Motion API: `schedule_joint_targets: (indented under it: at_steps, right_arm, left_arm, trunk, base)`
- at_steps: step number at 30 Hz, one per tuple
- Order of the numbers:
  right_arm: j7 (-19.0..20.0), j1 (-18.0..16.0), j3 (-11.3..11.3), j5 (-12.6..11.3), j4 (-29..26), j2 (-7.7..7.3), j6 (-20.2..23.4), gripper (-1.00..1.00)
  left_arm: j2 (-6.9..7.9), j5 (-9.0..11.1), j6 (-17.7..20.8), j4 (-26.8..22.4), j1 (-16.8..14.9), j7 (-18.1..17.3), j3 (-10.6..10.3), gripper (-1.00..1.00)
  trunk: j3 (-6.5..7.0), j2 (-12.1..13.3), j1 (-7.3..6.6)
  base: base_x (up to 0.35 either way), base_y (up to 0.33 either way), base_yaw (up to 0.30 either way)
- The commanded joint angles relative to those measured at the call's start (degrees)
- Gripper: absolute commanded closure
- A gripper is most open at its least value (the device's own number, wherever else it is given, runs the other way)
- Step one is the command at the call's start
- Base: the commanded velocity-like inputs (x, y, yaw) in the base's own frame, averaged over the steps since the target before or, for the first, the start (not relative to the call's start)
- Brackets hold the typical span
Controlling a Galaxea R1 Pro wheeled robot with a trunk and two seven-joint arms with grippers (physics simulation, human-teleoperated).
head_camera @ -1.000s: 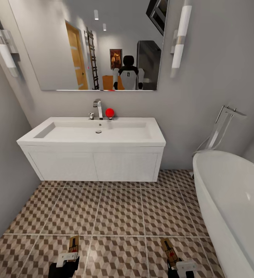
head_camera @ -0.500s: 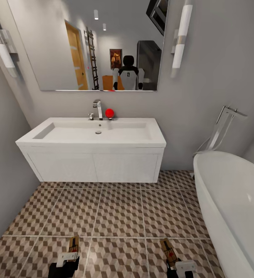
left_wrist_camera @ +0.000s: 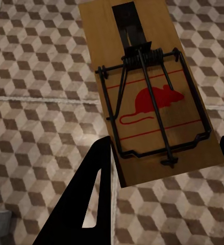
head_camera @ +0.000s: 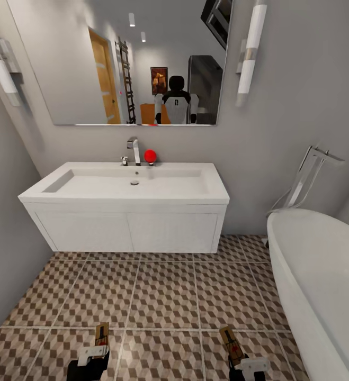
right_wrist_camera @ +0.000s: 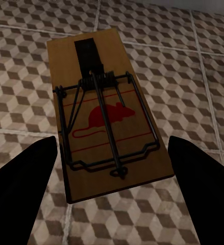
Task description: Take the four mousetraps from the cabinet in the bathroom and place them on the bathroom floor. Make sure all four end up on the same floor surface, and ensure that at least two of them are either under or directly next to the same bathroom sink.
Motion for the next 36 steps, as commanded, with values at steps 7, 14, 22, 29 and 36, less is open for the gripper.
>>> schedule_joint_targets:
  at_steps: [7,14,22,29,36]
  right_arm:
    - [-0.55,-0.04,0.33,0.17,0.03,-0.03,-0.07,1.0]
    - [-0.48,-0.04,0.37,0.24,0.07,-0.18,-0.07,1.0]
    - [-0.61,-0.04,0.2,0.41,-0.58,-0.14,0.59,1.0]
    - [-0.57,-0.14,0.16,0.46,-8.44,-0.04,10.7,1.0]
    - [-0.43,-1.43,0.16,0.41,-18.43,0.76,22.12,1.0]
  left_arm:
    - [-0.08,0.29,-0.22,0.16,-0.05,-0.18,-0.46,1.0]
    - [-0.13,0.29,-0.22,0.15,-0.04,-0.16,-0.46,1.0]
    - [-0.13,0.31,0.66,-0.03,-0.03,-0.04,-0.25,1.0]
    - [0.9,0.21,16.24,-5.21,-0.01,-0.1,-0.08,1.0]
    - [2.24,0.16,23.57,-13.22,-0.22,4.19,0.02,1.0]
  trunk:
    - [-0.05,-0.03,0.0]
    - [-0.05,-0.03,0.0]
    - [-0.05,-0.03,0.0]
    - [-0.05,-0.03,0.0]
    - [-0.05,-0.03,0.0]
  base:
    - [0.0,0.0,0.0]
    - [0.0,0.0,0.0]
    - [0.0,0.0,0.0]
    - [0.0,0.0,0.0]
    - [0.0,0.0,0.0]
